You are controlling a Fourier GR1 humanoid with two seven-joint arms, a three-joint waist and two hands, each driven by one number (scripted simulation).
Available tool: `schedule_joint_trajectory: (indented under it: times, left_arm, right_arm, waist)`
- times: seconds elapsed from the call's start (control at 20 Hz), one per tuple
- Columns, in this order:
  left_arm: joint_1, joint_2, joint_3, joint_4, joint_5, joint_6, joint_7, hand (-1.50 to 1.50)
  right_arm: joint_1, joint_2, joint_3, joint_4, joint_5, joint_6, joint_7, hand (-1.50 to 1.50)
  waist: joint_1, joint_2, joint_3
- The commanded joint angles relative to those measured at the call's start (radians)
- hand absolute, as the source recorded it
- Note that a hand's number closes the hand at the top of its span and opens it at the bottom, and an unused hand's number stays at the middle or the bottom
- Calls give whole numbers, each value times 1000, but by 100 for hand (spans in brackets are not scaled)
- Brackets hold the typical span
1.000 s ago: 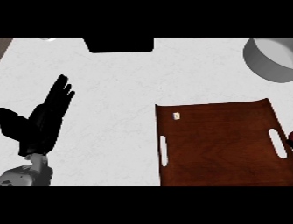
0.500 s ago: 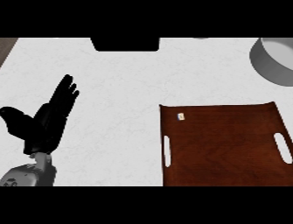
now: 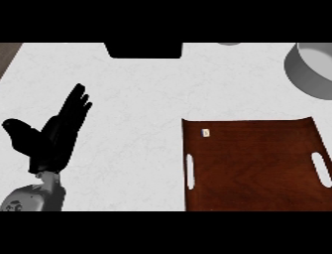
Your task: Pick the tomato from the tray and place it in the pot
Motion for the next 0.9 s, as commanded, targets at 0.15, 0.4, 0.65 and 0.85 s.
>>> schedule_joint_trajectory:
  times: [0.15, 0.4, 0.65, 0.85]
  left_arm:
    - [7, 0, 6, 25, 12, -27, -20, 0]
    - [-47, -39, -23, 22, -41, 30, 24, 0]
    - [-8, -3, 2, -10, -10, -18, 13, 0]
    - [53, -39, -48, -80, -37, 6, 28, 0]
  right_arm:
    - [-192, -83, -1, 74, -57, 131, -24, 150]
    - [-290, -22, 83, 72, -21, 107, 73, 150]
    - [-496, 12, 162, 103, 25, 131, 261, 150]
    - [-501, 81, 207, 119, 77, 61, 265, 150]
  waist:
    - [11, 1, -1]
    - [4, 1, -2]
    - [29, 5, -2]
    - [16, 1, -1]
